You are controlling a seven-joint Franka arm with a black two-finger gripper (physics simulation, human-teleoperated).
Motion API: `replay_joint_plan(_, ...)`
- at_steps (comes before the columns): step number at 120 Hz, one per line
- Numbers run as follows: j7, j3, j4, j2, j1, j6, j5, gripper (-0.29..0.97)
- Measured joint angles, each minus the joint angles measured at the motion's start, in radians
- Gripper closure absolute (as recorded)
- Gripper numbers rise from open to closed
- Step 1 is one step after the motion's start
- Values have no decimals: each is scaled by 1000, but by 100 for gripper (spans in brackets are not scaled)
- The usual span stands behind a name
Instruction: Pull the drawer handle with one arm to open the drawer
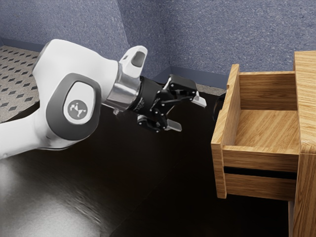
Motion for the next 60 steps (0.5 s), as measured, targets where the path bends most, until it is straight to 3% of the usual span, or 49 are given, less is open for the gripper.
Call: replay_joint_plan(60, 1, 0, 53, 75, -6, 2, -4, 0)
